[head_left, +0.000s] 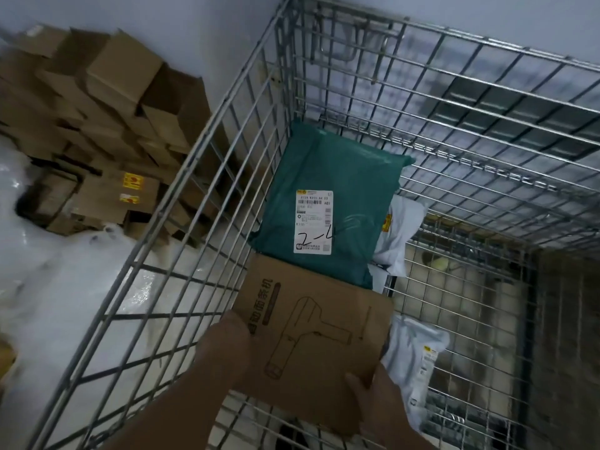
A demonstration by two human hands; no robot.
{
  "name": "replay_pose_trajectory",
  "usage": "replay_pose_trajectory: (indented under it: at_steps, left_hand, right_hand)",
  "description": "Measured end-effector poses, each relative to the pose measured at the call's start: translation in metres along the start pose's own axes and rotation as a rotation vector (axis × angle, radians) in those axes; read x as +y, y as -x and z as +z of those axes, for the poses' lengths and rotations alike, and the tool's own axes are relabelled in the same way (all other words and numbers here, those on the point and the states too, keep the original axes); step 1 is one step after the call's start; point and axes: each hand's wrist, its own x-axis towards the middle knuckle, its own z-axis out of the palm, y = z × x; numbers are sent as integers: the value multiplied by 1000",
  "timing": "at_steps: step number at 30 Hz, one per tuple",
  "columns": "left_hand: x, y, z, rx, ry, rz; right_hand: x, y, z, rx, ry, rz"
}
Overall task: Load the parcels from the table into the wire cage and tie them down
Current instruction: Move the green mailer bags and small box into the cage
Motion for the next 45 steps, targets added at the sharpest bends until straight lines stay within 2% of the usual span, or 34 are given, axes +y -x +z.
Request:
replay_pose_trajectory:
  at_steps: [3,8,13,15,20,23,27,32,35,39,45]
  left_hand:
    - [6,-10,-3,29,-228,-16]
    - [3,-24,-8,-26,-437,78]
    - [8,-11,-4,5,-502,245]
    - [10,-5,-9,17,-437,309]
    - [21,16,-31,-17,-339,473]
    - [36,38,-54,-7,-293,525]
    - [71,82,-100,6,-190,578]
    - [108,180,-200,73,-323,638]
    - [137,258,-276,134,-344,670]
    - [176,366,-363,298,-376,750]
    - [218,464,-438,473,-379,807]
  right_hand:
    - [1,-16,1,-70,41,28]
    - [5,-21,0,-167,82,-3]
    - [1,-20,-14,-146,5,-30]
    - [-3,-16,-22,-91,3,-61]
    - [-18,4,-66,11,178,-319]
    - [-38,18,-106,9,347,-449]
    - [-83,52,-178,-81,570,-457]
    - [-146,138,-285,-70,700,-434]
    - [-182,217,-362,45,678,-469]
    - [-206,321,-454,206,691,-506]
    - [-210,414,-544,368,666,-494]
